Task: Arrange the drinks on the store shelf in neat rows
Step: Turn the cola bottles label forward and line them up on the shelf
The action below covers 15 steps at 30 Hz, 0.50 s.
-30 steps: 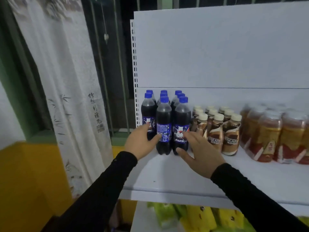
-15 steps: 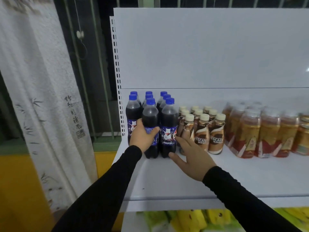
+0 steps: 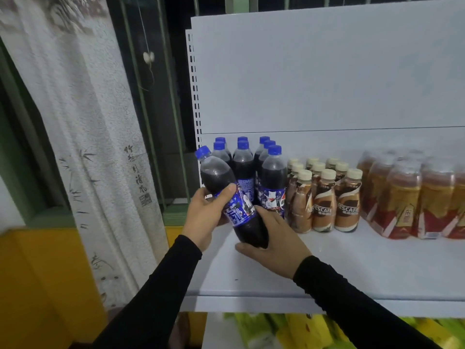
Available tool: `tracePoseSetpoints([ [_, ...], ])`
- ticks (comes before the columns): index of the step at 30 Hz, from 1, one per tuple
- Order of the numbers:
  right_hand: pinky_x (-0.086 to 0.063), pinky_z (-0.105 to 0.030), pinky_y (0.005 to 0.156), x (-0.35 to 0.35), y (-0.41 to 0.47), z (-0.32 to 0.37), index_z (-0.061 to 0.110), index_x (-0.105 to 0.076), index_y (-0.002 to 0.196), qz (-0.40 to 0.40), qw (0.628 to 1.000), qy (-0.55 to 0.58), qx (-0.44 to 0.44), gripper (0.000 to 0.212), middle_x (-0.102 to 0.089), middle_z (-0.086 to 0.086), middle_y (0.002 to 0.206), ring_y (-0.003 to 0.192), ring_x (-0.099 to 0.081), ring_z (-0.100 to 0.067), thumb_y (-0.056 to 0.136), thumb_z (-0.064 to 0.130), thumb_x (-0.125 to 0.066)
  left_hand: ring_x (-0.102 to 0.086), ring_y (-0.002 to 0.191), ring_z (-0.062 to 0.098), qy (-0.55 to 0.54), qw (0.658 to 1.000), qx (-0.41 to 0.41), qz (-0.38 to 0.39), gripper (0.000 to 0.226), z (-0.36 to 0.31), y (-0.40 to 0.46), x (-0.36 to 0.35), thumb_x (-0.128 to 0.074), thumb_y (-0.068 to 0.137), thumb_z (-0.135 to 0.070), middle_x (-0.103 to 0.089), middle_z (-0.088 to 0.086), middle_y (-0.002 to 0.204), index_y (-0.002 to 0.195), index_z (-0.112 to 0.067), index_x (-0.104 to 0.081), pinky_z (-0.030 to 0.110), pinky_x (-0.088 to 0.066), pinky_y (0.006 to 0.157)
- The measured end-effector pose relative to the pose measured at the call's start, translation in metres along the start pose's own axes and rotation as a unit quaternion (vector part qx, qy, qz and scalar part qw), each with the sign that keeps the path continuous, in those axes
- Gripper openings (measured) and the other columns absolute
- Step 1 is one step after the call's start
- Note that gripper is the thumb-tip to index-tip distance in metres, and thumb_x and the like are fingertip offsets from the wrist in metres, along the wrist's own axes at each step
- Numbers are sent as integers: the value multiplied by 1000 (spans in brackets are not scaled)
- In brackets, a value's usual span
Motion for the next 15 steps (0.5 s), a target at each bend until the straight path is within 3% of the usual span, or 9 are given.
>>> tracePoseSetpoints([
  [3,-47,-27,98,-3,2,6,37,-41,138,-39,997,61,17,78,-53,15,129,113,-52,-4,72,60,-74,-74,83,7,-13,1000,-7,5,44,-3,-3,2,-74,87,-33,-74,-1,103,125,-18,-55,20,-57,60],
  [6,-53,-25,89,-3,0,8,47,-48,122,-16,988,152,6,58,-58,31,111,104,-57,2,74,46,-80,-74,89,9,-19,999,-19,27,45,-2,-5,5,-74,86,-31,-73,-3,105,126,-24,-53,22,-58,66],
  [9,-56,-24,80,1,-1,8,41,-56,117,42,959,281,-14,49,-66,26,104,97,-64,-2,76,35,-81,-74,84,12,-70,996,-3,54,35,-4,-4,10,-69,89,-28,-75,-2,96,121,-21,-54,29,-58,69],
  [12,-54,-22,69,3,-2,8,28,-59,120,98,916,387,-33,55,-71,15,102,87,-67,-7,69,39,-77,-73,78,14,-117,990,23,73,25,-7,-2,15,-62,96,-23,-76,0,87,118,-15,-54,37,-58,70],
  [15,-54,-22,74,3,-5,7,33,-57,119,116,917,377,-57,55,-70,20,103,94,-67,-3,69,44,-76,-74,84,17,-110,991,19,81,32,-8,-3,16,-64,95,-19,-77,2,95,125,-13,-55,37,-59,71],
])
Point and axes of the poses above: each hand's wrist, its own y-axis towards the middle knuckle, its own x-axis out of the back of the hand, z = x × y, the point moved 3 cm from there along y, towards the middle knuckle
